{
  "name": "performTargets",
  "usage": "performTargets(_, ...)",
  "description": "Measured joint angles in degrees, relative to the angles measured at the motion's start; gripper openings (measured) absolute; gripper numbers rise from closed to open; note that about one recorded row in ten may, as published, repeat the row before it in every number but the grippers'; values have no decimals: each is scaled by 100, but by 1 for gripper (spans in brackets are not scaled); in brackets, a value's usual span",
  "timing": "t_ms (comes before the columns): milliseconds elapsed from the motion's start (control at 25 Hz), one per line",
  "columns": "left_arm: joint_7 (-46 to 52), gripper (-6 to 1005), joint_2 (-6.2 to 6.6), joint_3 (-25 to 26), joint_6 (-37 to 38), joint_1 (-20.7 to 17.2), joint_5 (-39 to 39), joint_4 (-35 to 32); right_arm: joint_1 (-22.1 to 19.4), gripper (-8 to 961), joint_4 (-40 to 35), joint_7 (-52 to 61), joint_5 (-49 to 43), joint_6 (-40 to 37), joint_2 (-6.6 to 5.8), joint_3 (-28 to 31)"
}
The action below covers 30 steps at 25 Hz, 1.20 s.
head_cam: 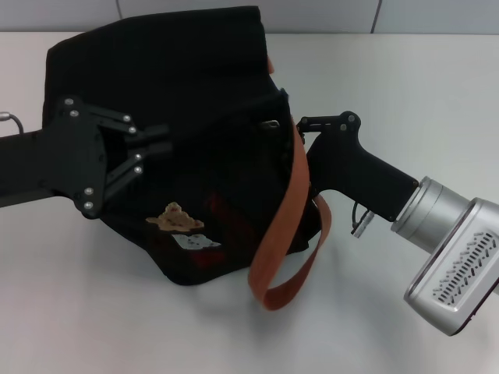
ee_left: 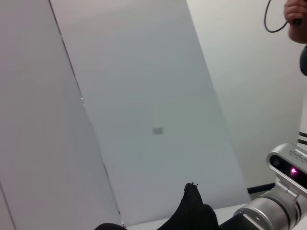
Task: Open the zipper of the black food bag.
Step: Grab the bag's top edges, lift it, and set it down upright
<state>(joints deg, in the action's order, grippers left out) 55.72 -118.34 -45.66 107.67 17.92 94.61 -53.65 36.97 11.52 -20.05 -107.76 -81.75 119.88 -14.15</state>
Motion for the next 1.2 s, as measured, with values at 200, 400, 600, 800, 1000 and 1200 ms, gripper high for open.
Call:
performTargets(200,-94,84,14,204,7,-47,35,75,-28,-1,0,8,0,165,0,0)
performTargets(400,-133,84,20,370,8,-109,47,101,-66,-1,0,10,0,253,0,0)
performTargets(600,-188,84,85,555,9,-123,50,294,-152,-2,-13,-4,0,386,0,0)
performTargets(800,-288,82,170,731,10,-127,47,521,-236,-2,-39,-11,0,466,0,8)
performTargets(1000,-324,80,213,851,-27,-180,53,621,-337,-2,-59,-9,3,520,0,47)
performTargets(1200,-380,79,243,1002,-30,-204,55,733,-444,-1,-79,16,22,522,-7,55)
